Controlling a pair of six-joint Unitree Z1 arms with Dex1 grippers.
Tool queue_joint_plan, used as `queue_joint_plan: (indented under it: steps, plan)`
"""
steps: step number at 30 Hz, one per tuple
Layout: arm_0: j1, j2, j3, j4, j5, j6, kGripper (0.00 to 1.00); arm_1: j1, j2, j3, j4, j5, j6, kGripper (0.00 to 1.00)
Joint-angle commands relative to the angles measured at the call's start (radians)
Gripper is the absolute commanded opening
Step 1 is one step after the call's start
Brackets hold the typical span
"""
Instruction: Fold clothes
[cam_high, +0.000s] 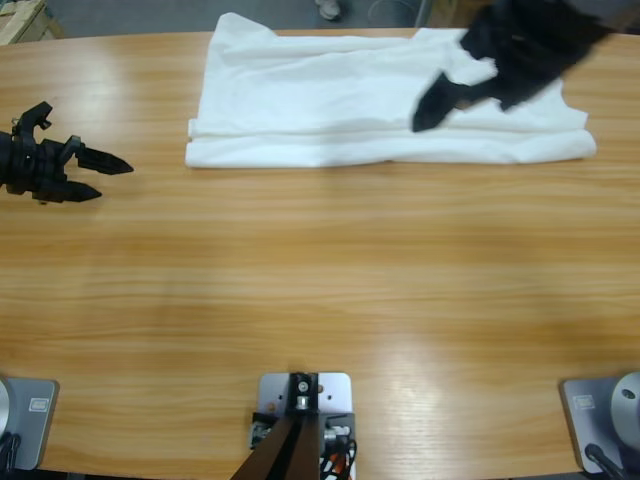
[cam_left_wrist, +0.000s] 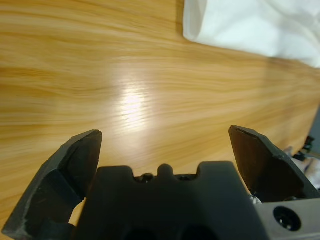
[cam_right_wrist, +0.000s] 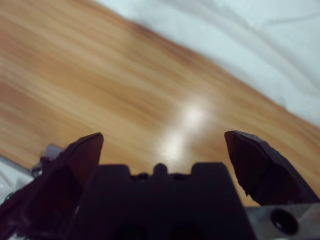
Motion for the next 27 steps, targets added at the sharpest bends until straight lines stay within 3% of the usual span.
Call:
queue_joint_plan:
  steps: [1, 12, 21, 27]
  plan:
    - [0.008, 0.071, 0.053, -0.191, -0.172, -0.088, 0.977, -0.11, -0.187, 0.185, -0.013, 0.051, 0.004, 1.0]
    - [-0.086, 0.298, 0.094, -0.511, -0.235, -0.234, 0.968, -0.199, -0.18, 0.251, -0.019, 0.066, -0.058, 1.0]
    - [-0.134, 0.422, 0.103, -0.72, -0.298, -0.32, 0.946, -0.201, -0.158, 0.283, -0.041, 0.072, -0.062, 1.0]
    - [-0.11, 0.437, 0.104, -0.782, -0.297, -0.35, 0.613, -0.207, -0.171, 0.311, -0.047, 0.072, -0.065, 1.0]
